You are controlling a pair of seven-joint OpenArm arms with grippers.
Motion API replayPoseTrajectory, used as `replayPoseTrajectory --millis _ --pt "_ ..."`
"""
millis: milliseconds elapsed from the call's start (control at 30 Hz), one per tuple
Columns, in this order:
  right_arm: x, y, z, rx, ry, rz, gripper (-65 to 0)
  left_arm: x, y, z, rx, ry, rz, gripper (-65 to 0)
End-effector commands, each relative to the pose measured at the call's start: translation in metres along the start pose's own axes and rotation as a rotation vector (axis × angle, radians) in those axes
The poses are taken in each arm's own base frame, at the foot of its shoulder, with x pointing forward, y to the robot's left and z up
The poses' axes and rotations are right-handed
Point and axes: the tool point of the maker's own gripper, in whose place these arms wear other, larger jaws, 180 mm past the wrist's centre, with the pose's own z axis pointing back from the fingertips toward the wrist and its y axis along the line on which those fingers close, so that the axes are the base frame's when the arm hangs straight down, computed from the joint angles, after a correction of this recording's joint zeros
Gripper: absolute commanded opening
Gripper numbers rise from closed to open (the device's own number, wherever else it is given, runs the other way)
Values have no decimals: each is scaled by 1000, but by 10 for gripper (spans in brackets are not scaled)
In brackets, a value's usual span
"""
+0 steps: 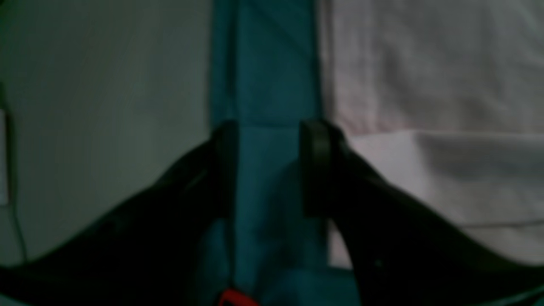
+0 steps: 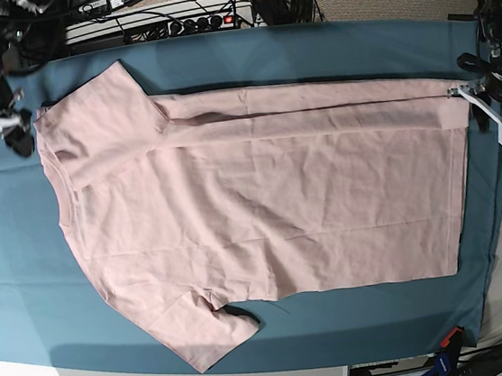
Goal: Fold the T-shirt properly
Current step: 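Press and smooth the folded shoulder area with the right gripper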
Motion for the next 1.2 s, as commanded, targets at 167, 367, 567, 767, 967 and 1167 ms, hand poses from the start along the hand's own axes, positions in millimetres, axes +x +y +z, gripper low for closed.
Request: replayPoseTrajectory --millis 167,367,567,767,967,1167 --pt "-30 -12 32 2 57 -35 -475 14 12 2 36 -42 -26 -401" --pt "-57 -6 44 31 77 -129 -475 14 11 2 35 -42 -26 -401" --pt "-57 7 42 88 46 -151 -475 14 12 2 35 -41 -26 -401" --pt "-47 11 31 95 20 -135 -475 14 11 2 35 -42 -25 -401" --pt "-50 27 19 140 40 -127 -476 14 11 2 35 -42 -25 -401" --pt "-57 34 15 160 69 -124 -476 14 11 2 35 -42 -25 -401"
